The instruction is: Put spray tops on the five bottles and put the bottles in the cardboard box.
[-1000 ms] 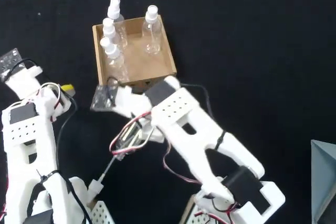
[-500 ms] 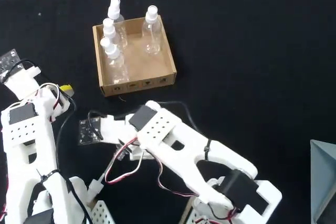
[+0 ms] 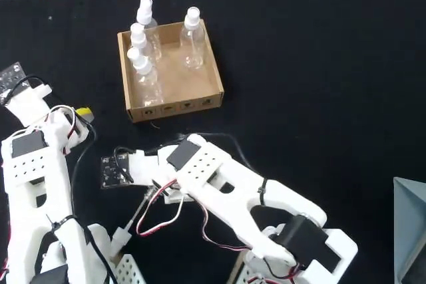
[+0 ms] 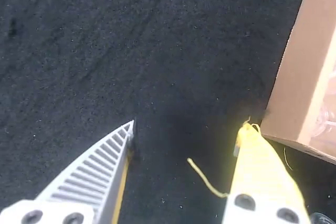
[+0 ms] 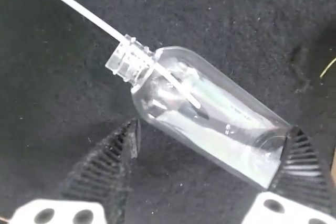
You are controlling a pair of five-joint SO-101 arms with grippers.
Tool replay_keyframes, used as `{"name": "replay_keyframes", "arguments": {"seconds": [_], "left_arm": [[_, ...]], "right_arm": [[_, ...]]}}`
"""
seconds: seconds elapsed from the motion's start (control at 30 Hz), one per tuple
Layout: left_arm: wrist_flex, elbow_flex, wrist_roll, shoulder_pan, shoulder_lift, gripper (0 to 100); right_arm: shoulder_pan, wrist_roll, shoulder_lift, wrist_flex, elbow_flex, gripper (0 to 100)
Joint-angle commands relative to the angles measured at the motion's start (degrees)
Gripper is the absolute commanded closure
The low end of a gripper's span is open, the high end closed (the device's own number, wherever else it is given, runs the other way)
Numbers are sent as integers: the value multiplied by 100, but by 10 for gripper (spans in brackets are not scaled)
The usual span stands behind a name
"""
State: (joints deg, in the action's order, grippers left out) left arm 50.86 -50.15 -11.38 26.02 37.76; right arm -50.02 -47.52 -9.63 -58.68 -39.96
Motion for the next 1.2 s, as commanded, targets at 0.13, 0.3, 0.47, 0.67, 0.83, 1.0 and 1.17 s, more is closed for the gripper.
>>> {"name": "replay_keyframes", "arguments": {"seconds": [0.13,0.3,0.47,0.67,0.83,1.0,1.17], "left_arm": [[-105,136,-35,66,237,715],[-105,136,-35,57,237,715],[-105,136,-35,57,237,715],[-105,136,-35,57,237,715],[-105,136,-35,57,237,715],[-105,136,-35,66,237,715],[-114,136,-35,75,237,715]], "right_arm": [[-114,-79,-286,193,4,620],[-114,-79,-198,536,-84,620],[-114,-79,321,703,66,623],[-88,-79,848,668,347,624],[-79,-70,875,598,356,625],[-70,-70,875,492,356,724],[97,-70,875,492,356,845]]}}
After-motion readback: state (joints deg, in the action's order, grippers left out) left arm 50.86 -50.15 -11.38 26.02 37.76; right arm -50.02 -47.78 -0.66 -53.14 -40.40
